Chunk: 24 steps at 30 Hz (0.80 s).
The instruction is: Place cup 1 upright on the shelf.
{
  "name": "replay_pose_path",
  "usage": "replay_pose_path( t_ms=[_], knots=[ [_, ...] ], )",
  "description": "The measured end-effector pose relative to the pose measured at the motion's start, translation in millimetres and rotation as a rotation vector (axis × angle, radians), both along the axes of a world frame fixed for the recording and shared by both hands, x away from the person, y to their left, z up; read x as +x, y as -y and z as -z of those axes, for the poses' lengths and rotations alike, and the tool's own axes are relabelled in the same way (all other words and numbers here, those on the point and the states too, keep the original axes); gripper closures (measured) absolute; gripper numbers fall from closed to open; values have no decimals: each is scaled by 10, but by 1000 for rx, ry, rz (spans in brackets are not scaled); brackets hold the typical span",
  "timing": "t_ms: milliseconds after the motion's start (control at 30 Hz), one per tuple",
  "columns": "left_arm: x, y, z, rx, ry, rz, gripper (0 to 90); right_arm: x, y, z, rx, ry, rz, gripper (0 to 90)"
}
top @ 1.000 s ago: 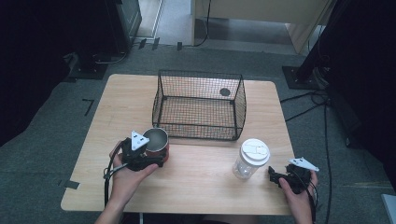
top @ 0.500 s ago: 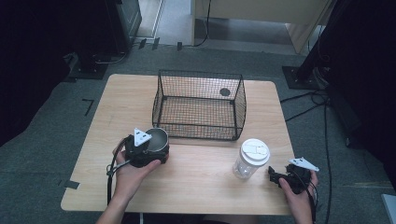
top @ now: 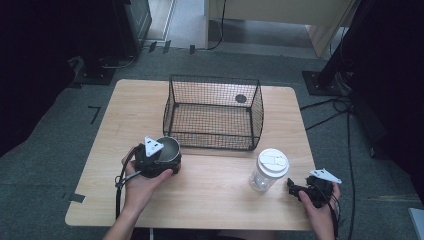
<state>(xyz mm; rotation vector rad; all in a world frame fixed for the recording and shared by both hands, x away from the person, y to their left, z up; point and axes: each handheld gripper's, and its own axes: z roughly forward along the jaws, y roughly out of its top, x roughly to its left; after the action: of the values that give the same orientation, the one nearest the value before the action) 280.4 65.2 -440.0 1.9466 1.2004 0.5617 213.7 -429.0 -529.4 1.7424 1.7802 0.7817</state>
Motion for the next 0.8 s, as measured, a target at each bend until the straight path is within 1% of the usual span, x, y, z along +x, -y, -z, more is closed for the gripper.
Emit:
replay_pose_path(
  t_ms=[167, 300, 433, 500, 633, 733, 767, 800],
  knots=[
    [-14, -10, -11, -3, 4, 9, 75, 0, 0, 0, 0, 0, 0, 0],
    [-45, -7, -47, -17, 16, 20, 75, 0, 0, 0, 0, 0, 0, 0],
    [-72, 1, -91, -22, 24, 25, 75, 0, 0, 0, 0, 0, 0, 0],
    [-95, 11, -141, -31, 38, 34, 75, 0, 0, 0, 0, 0, 0, 0],
    [-111, 23, -194, -33, 54, 45, 75, 0, 0, 0, 0, 0, 0, 0],
    [-131, 45, -263, -44, 77, 52, 75, 0, 0, 0, 0, 0, 0, 0],
    [-131, 45, -263, -44, 77, 52, 75, 0, 0, 0, 0, 0, 0, 0],
    [-140, 58, -289, -49, 94, 54, 75, 0, 1, 0, 0, 0, 0, 0]
  ],
)
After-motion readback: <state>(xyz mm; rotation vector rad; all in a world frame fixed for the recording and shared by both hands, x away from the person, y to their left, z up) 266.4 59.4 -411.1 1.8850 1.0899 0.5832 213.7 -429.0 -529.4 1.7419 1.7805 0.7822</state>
